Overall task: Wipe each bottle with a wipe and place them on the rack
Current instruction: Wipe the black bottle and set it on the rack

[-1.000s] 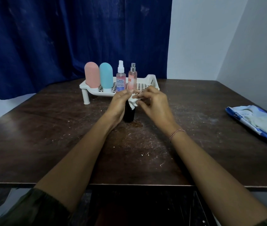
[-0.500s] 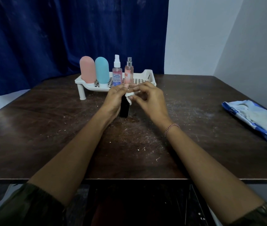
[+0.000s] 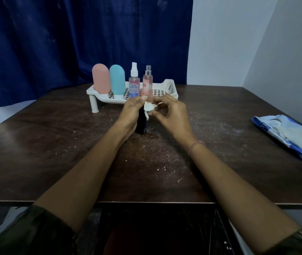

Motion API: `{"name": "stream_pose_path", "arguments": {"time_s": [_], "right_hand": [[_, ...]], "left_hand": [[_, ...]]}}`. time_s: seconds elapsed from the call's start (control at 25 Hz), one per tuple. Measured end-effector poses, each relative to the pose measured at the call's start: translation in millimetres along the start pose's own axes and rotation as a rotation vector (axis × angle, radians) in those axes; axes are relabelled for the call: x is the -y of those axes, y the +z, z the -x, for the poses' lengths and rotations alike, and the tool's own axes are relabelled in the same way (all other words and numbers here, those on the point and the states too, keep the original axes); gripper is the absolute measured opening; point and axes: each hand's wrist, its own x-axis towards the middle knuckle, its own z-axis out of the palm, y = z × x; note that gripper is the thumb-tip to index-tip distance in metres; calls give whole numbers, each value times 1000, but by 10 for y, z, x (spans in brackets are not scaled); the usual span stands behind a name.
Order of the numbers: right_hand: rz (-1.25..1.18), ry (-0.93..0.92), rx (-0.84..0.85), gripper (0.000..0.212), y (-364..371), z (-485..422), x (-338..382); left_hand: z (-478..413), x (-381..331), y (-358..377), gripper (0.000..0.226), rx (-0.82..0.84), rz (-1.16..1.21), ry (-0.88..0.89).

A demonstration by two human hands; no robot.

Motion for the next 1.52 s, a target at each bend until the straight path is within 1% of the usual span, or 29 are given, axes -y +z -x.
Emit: {"name": "stream_pose_path", "arguments": {"time_s": [0.08,0.16,0.32,0.36,0.4,0.52,0.56,0.6,0.68,0.8,0.88,1.04,1.2,1.28,1.44,1.52], "right_hand": [[-7,4,13,33,1,8,-10],[4,-14,59,29,8,30,-5],[91,-79,306,22,0,66,13],[109,-91,328,20,-4,56,23],[120,-107,303,19,-5,46,32],[90,-117,61,19,-12,19,23],[73,-111,8,20,-13,13,7],[60,-112,-5,20,-10,13,-3],[42,-138,64,20,0,27,-6],[34,-195,239,18,27,61,31],[53,-229,282,17,37,67,40],[10,-217,249,19,18,55,34],[-62,-228,203,22,61,80,50],[-52,-232,188,23,70,90,53],[-33,-215,162,24,71,91,91],[-32,-203,149,23,67,95,101]], "left_hand": [[7,-2,6,31,-22,13,-14],[4,-8,-7,32,-52,15,-20],[-8,-15,-86,34,-105,-37,-26],[-7,-20,-92,34,-106,-49,-28],[-4,-28,-87,33,-97,-51,-34],[24,-22,-3,32,-39,-6,-43],[33,-20,22,32,-31,-6,-37],[40,-26,31,32,-32,-8,-32],[47,-67,19,32,-51,11,-25],[25,-132,-76,32,-118,71,-3],[8,-161,-131,31,-166,144,-8],[-14,-204,-170,29,-216,292,-43],[2,-213,-125,28,-198,386,-105],[3,-204,-109,32,-218,365,-112],[16,-213,-35,49,-298,201,-141],[42,-237,2,47,-308,224,-164]]}}
